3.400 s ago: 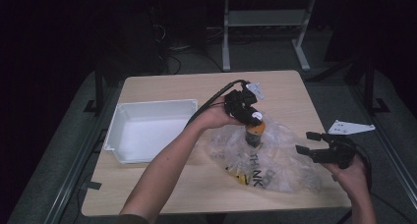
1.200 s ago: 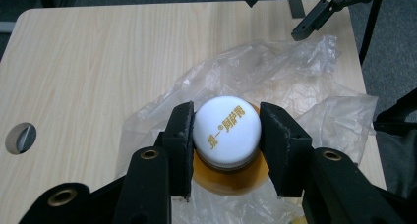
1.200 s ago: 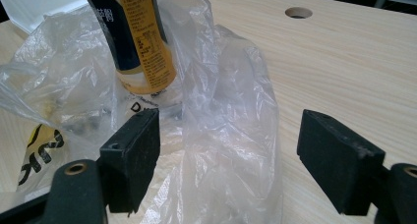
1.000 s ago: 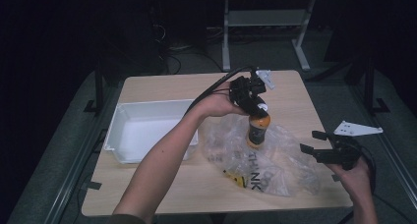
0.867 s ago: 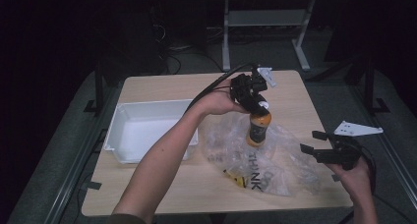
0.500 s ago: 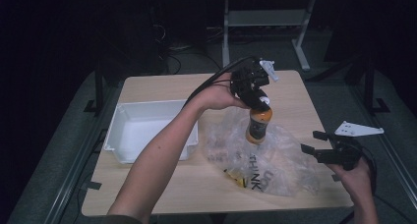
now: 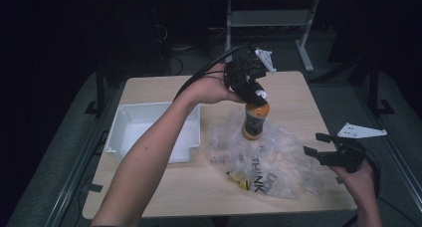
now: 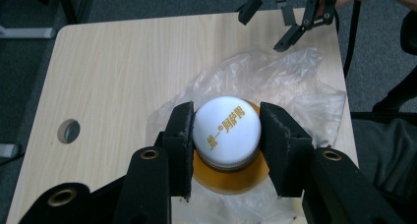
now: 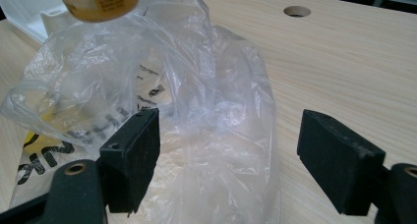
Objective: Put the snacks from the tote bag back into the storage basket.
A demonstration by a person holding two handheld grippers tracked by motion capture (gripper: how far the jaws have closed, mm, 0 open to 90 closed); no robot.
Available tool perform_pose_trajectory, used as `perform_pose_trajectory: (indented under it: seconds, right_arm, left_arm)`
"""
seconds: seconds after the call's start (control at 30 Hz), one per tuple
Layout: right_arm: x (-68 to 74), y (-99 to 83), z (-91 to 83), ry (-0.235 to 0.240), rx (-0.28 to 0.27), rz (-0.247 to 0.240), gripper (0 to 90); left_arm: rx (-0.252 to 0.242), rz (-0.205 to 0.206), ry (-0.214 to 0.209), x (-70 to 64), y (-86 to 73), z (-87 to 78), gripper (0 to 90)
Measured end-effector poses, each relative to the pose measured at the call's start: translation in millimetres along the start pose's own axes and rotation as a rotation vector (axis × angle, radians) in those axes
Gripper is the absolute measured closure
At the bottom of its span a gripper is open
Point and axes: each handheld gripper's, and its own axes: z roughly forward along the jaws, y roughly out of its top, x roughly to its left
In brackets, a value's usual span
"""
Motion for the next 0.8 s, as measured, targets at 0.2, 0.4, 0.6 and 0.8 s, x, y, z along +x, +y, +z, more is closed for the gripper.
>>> perform_pose_trajectory:
  seconds: [0.2,0.4,0.6,0.8]
  right_arm:
    - [0.7,0.8,0.1,-0.001,-0.001,-0.006,23.4]
    - [1.4,1.2,0.7,-0.005,0.003,-0.010,23.3]
    - [2.4,2.6,2.1,-0.004,0.003,-0.018,23.3]
    - [1.8,3.2,3.9,-0.004,0.003,-0.015,23.2]
  left_arm:
    - [-0.005,-0.008,0.007,-0.2,-4.9,-13.4,58.8]
    - [0.000,-0.020,0.021,0.1,-14.2,-24.8,58.8]
    - [0.003,-0.038,0.030,1.0,-26.3,-37.4,58.8]
    - [-0.001,-0.056,0.043,3.0,-37.5,-46.9,58.8]
